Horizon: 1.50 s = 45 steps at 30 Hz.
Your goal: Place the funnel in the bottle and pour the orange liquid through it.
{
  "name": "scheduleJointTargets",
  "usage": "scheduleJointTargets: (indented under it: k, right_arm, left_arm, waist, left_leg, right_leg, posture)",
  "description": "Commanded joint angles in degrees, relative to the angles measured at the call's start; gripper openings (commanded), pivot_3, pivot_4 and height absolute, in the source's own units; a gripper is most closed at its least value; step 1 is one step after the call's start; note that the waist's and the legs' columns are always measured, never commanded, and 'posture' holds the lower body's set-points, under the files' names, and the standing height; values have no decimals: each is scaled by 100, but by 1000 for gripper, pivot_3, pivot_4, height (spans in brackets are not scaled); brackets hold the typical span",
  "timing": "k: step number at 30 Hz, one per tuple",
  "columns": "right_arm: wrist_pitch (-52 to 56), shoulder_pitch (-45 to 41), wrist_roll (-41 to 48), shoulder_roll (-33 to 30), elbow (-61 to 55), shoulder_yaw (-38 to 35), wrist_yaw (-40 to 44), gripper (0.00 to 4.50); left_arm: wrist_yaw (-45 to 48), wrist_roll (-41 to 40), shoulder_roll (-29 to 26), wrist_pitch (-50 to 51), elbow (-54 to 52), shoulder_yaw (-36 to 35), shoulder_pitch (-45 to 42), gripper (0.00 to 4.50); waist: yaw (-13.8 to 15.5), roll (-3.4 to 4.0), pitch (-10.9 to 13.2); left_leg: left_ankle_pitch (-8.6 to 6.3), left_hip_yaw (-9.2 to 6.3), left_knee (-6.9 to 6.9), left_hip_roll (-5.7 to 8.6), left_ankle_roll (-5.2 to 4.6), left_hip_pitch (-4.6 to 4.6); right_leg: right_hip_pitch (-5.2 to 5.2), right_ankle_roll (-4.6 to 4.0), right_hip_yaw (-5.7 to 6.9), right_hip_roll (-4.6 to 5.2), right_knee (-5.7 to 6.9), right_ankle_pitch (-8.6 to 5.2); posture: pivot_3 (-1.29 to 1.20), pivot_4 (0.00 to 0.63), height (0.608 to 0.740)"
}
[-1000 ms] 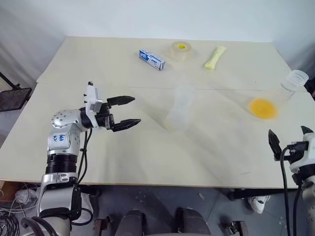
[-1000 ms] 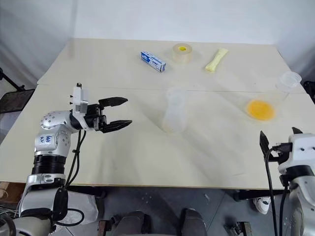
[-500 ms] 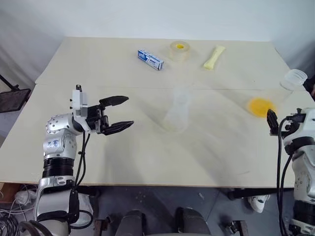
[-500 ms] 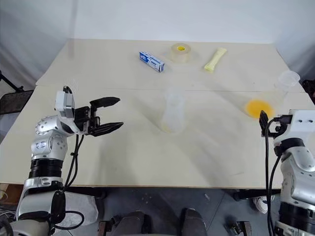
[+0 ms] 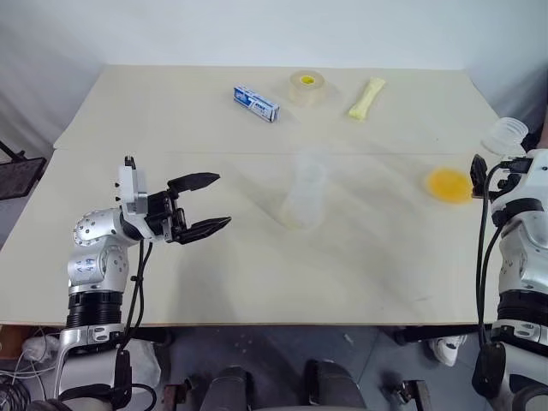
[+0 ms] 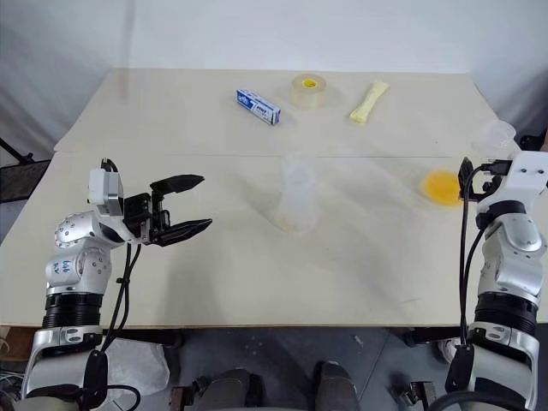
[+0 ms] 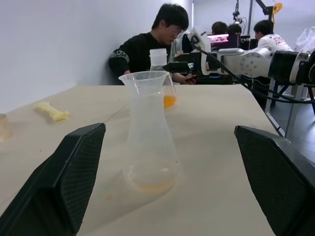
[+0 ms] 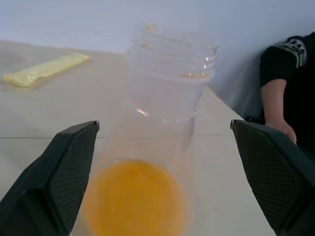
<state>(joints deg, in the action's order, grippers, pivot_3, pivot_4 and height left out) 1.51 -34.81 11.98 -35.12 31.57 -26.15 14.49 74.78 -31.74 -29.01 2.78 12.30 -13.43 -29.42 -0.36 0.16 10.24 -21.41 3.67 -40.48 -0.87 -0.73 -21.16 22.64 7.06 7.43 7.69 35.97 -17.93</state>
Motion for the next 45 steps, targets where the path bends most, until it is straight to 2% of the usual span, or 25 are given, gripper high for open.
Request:
scheduleJointTargets:
  k: [1, 16, 26, 29, 32, 34, 39, 45]
  right_arm:
    - [-400, -386, -56, -279, 484, 29, 66, 4500]
    - [-1359, -1805, -327, -486, 2743, 394, -19, 4500]
    - [-1607, -2292, -404, -530, 3471, 533, -167, 4500]
    - [-1674, -2341, -376, -513, 3528, 510, -190, 3863]
    - [-1691, -2373, -355, -501, 3557, 492, -219, 2845]
    - [-1732, -2356, -328, -475, 3526, 492, -190, 2451]
    - [-1808, -2225, -224, -353, 3173, 486, -62, 2450]
    - [-1475, -1608, -110, -9, 1458, 670, 158, 2450]
  left_arm:
    - [-86, -211, -88, 55, -394, -99, 124, 4463]
    - [-353, -327, -140, 164, -825, -89, 387, 4463]
    - [-439, -323, -126, 153, -810, -81, 350, 4463]
    - [-447, -321, -126, 149, -807, -85, 353, 4500]
    - [-448, -319, -125, 141, -788, -88, 342, 4500]
    - [-442, -319, -121, 128, -768, -91, 331, 4500]
    - [-423, -319, -95, 102, -721, -77, 294, 4500]
    - [-363, -350, -53, 109, -644, -50, 226, 4500]
  waist:
    - [-10, 0, 0]
    - [-121, 1, 1]
    - [-138, 1, 1]
    - [-140, 2, 1]
    - [-135, 2, 1]
    - [-129, 2, 1]
    - [-139, 6, 4]
    - [-140, 9, 5]
  left_leg:
    - [0, -1, 0, -1, 0, 1]
    - [0, -4, 9, -3, 0, 0]
    - [0, -5, 22, -4, 0, 2]
    - [0, -5, 22, -6, 0, 2]
    - [0, -5, 22, -6, 0, 2]
    - [1, -7, 22, -7, -1, 2]
    - [1, -6, 24, -6, -2, 0]
    - [2, -6, 27, -9, -2, 1]
  right_leg:
    - [0, 0, 0, 0, 1, 0]
    - [0, 0, 3, 0, -1, 0]
    - [1, 0, 3, 1, -4, 0]
    - [1, 0, 3, 1, -4, 0]
    - [1, 0, 4, 1, -4, 0]
    - [0, 0, 3, 2, -4, 0]
    - [1, 0, 4, 4, -4, 0]
    - [4, 0, 3, 3, -6, 0]
  posture:
    - [0, 150, 740]
    - [0, 150, 740]
    - [0, 150, 740]
    - [0, 150, 740]
    - [0, 150, 740]
    - [0, 150, 740]
    - [0, 150, 740]
    - [0, 150, 740]
